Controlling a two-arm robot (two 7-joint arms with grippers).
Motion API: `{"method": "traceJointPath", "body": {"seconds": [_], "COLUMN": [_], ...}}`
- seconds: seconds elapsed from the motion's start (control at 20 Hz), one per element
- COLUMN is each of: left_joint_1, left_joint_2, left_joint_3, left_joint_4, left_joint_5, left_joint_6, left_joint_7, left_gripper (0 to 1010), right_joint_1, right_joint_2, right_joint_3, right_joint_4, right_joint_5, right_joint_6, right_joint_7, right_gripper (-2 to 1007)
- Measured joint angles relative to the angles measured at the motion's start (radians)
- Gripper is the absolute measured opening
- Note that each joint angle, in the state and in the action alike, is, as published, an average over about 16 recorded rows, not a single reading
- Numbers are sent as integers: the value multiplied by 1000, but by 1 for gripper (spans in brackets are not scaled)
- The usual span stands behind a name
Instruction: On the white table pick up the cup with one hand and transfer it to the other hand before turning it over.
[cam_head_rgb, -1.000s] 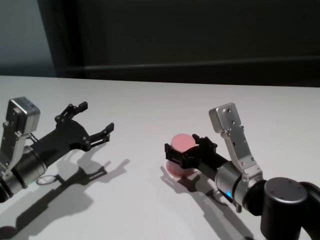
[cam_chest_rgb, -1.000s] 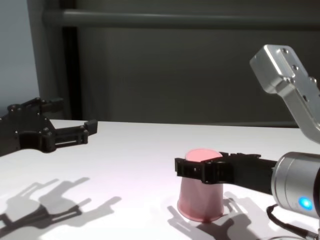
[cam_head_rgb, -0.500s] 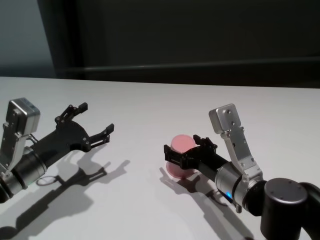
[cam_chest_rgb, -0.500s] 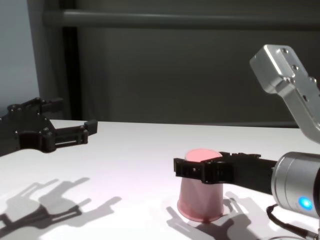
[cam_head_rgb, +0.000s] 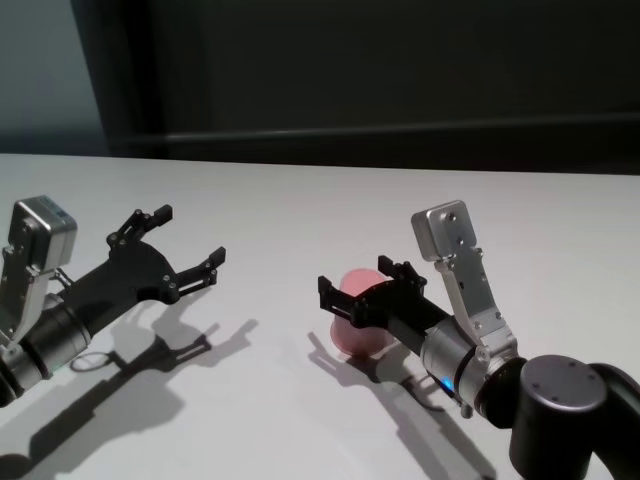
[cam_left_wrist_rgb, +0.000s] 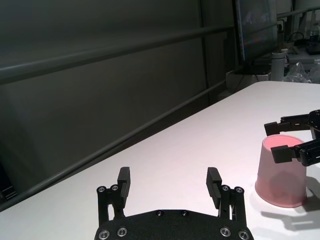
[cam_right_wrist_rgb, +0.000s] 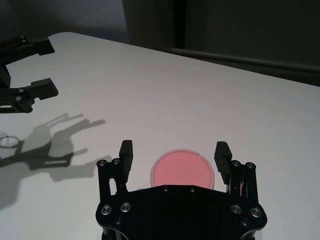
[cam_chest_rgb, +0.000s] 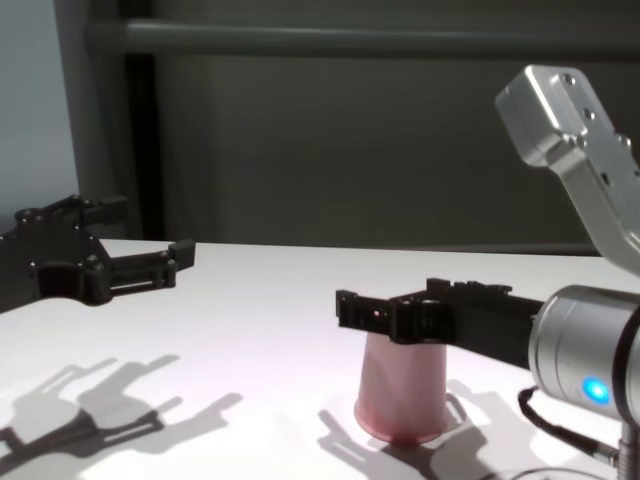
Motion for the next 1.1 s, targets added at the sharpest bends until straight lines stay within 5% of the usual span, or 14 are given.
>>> {"method": "traceJointPath", "body": {"seconds": [0.55, 1.1], "left_joint_1": [0, 0], "left_joint_2": [0, 0], "left_joint_3": [0, 0], "left_joint_4": [0, 0], "left_joint_5": [0, 0], "left_joint_6": [0, 0], "left_joint_7": [0, 0], "left_gripper": [1001, 1001], "right_joint_1": [-4, -41], "right_joint_2": [-8, 35], "right_joint_3": [22, 120], "right_joint_4": [-68, -106], "right_joint_5": [-64, -69], "right_joint_6": [-35, -63], "right_joint_7": [-9, 21], "right_gripper": [1002, 1002]}}
